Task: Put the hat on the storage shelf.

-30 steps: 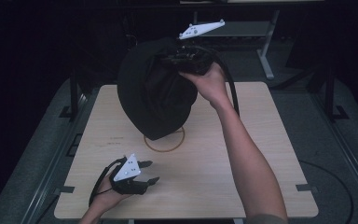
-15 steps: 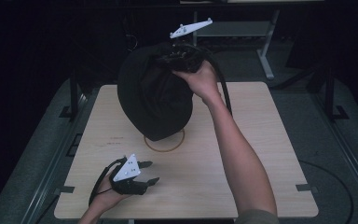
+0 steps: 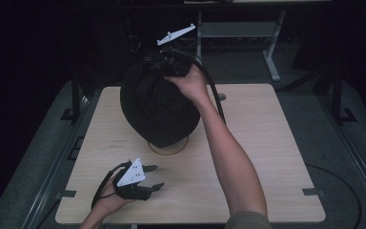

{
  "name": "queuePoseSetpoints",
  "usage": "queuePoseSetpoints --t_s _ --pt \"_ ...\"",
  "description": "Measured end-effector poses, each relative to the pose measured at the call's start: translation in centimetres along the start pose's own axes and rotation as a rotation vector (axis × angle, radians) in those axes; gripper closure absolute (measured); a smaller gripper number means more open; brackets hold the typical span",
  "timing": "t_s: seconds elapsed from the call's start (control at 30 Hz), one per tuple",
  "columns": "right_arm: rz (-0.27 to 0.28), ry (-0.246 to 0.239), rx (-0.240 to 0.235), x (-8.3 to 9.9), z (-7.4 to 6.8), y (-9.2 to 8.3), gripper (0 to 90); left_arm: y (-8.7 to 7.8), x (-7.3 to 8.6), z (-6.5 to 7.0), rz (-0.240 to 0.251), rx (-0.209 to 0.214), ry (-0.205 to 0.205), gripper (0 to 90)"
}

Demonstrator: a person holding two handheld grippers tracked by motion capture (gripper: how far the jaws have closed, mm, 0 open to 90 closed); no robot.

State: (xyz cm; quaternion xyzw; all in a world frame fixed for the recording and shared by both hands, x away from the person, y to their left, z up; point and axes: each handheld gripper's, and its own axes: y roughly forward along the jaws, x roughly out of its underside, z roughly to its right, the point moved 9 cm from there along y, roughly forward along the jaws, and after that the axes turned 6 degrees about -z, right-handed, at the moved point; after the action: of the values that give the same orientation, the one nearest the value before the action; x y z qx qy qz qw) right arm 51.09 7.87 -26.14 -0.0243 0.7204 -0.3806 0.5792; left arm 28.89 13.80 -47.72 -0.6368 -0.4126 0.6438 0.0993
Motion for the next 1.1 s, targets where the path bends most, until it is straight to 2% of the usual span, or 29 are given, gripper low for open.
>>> queuePoseSetpoints --t_s 0.1,0.2,0.27,0.57,0.83,1.1 --pt "-0.022 0.0 0.012 0.1 0.3 0.8 84.4 0.2 0.0 0.5 -0.009 0.015 0.003 38.5" --pt "-0.01 0.021 0.035 -0.3 0.7 0.6 75.8 0.2 0.0 0.7 -0.006 0.018 0.008 38.4" --pt "-0.027 0.0 0.061 -0.3 1.1 0.5 74.4 0.1 -0.1 0.6 -0.004 0.015 0.008 38.3" --pt "-0.019 0.017 0.034 0.4 0.9 -0.2 68.4 0.0 -0.1 0.6 0.001 0.014 -0.001 38.1" --pt "0.021 0.054 0.0 1.7 0.8 -2.1 61.7 -0.1 0.0 0.7 0.003 0.016 0.0 37.7" --pt "0.044 0.085 -0.017 3.8 1.2 -4.0 53.3 -0.1 0.4 0.7 0.004 0.018 -0.032 37.0"
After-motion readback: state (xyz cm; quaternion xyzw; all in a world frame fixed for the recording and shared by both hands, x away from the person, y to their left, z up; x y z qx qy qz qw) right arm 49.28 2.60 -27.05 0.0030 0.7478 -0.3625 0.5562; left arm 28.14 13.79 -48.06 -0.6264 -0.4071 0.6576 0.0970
